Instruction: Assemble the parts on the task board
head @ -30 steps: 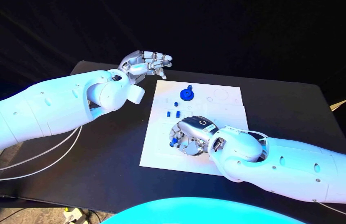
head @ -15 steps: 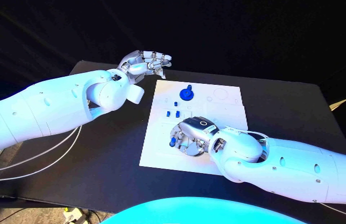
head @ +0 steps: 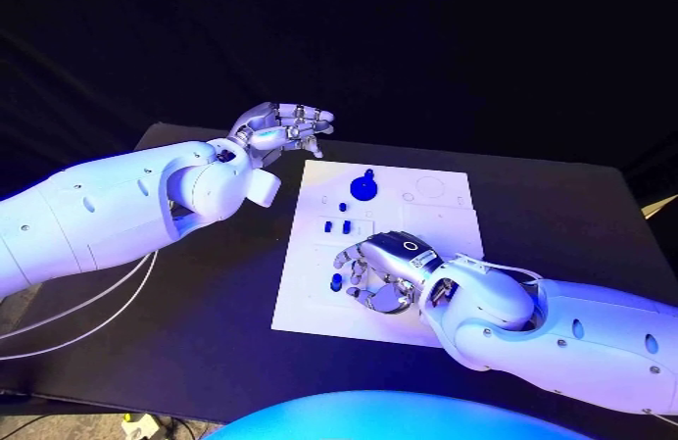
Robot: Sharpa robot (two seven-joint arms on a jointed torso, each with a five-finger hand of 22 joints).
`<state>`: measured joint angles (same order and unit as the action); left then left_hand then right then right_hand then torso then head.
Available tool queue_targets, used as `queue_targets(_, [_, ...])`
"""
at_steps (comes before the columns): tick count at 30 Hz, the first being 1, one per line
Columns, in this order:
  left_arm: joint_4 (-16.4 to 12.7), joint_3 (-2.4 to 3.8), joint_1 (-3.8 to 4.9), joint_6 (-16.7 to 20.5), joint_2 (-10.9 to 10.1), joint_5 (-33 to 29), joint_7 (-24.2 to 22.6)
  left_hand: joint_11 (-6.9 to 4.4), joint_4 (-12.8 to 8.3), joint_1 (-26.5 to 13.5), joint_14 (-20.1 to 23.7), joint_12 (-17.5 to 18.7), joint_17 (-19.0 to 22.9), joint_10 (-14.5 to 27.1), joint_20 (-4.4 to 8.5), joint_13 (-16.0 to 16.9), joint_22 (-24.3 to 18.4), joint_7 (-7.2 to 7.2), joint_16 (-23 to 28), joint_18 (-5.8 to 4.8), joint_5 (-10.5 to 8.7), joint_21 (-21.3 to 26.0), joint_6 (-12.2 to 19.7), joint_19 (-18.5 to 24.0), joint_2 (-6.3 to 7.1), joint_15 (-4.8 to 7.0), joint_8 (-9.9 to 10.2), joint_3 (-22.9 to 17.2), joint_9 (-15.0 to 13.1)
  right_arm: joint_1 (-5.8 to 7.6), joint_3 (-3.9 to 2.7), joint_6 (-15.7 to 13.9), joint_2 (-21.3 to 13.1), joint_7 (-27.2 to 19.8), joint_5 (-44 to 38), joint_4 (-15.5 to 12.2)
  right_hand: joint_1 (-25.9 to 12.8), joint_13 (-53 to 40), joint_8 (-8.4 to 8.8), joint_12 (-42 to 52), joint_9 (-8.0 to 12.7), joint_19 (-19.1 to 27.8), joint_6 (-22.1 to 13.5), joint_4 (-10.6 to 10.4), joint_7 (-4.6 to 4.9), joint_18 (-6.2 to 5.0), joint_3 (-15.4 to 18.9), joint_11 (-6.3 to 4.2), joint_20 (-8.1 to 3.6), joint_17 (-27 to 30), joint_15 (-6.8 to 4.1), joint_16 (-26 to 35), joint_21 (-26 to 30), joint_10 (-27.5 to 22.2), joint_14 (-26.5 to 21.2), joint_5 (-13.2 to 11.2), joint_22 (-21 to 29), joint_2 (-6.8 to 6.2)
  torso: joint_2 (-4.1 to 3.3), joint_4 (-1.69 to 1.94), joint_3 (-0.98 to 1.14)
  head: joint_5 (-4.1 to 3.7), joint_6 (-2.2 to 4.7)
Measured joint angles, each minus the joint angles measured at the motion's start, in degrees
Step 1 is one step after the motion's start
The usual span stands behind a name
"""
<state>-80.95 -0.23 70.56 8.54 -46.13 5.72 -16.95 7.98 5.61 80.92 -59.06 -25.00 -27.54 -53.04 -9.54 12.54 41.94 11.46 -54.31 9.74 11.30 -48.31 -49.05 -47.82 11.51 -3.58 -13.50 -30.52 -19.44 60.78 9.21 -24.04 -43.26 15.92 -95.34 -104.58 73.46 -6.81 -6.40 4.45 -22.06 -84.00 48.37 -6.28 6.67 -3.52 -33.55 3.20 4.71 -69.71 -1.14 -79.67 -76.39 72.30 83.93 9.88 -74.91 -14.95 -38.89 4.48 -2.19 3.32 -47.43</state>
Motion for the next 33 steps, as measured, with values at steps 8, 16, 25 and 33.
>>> queue_targets(8, [0.1, -0.06, -0.03, -0.1, -0.1, 0.0, 0.0, 0.00, 0.0, 0.0, 0.0, 0.0, 0.1, 0.0, 0.00, -0.1, 0.0, 0.00, 0.0, 0.00, 0.00, 0.0, 0.0, 0.0, 0.00, 0.00, 0.0, 0.0, 0.0, 3.97, -0.44, -4.0, -7.7, -4.3, 13.6, -1.6, 0.5, -0.7, -2.86, 0.0, -0.8, 0.0, 5.4, 0.4, 2.42, 0.00, 0.0, 1.11, 0.00, -0.2, 0.53, -0.4, 0.7, 0.3, 0.1, 0.0, 0.0, 0.46, 0.12, -0.04, -0.01, -1.79, 1.33])
queue_targets(16, [-0.1, -0.72, -0.24, -0.1, -1.1, 0.0, 0.0, 0.00, 0.2, 0.0, 0.2, 0.0, 0.1, 0.0, 0.01, -0.1, 0.0, 0.00, 0.0, 0.00, 0.00, 0.0, 0.0, 0.0, 0.00, -0.21, 0.0, 0.2, 0.0, 6.71, -0.49, -4.2, -16.1, -6.8, 27.7, -2.2, 1.1, -8.9, -6.04, 8.9, -2.1, 0.0, 8.8, 1.6, 0.64, 0.95, 3.4, -1.17, -0.91, -2.0, -0.99, -1.9, -3.1, 6.8, 0.1, 0.0, 0.0, 1.16, 0.31, -0.48, 0.03, -3.30, 2.29])
queue_targets(25, [-1.1, -1.03, -0.86, -0.5, -2.5, 0.0, -0.2, 0.01, 1.9, -2.1, 0.3, 0.0, 0.0, 0.8, -0.13, -0.3, -1.1, 0.31, 0.0, 0.00, 0.00, 1.8, 0.3, -0.1, 0.91, -0.33, 0.0, 2.6, 0.0, 7.09, -0.01, -2.4, -22.7, -4.3, 32.4, -2.6, -5.1, -66.7, -11.33, 68.9, -6.5, 0.0, 5.6, -4.7, -0.34, 1.85, 12.4, -1.68, -1.86, -5.3, -1.48, -5.7, -10.0, 9.8, 0.0, 0.0, 0.0, 2.07, 0.58, -0.95, 0.23, -6.24, 2.54])
queue_targets(33, [-1.8, -1.07, -1.20, -1.3, -3.3, -0.1, -0.8, 0.21, 2.9, -2.6, 0.4, -0.3, 0.0, 1.0, -0.30, -0.3, -1.7, 0.21, 0.0, 0.00, 0.00, 2.7, 0.6, -0.3, 1.40, -0.43, 0.0, 3.9, -0.1, 6.70, 0.57, -0.3, -25.8, 1.7, 29.1, -3.4, -6.1, -68.2, -13.54, 76.1, -8.5, 0.0, 5.4, -8.8, -0.44, 2.72, 16.7, -1.83, -1.86, -5.3, -1.47, -7.0, -12.4, 11.5, 0.0, 0.0, 0.0, 3.04, 0.69, -1.05, 0.25, -8.82, 1.90])
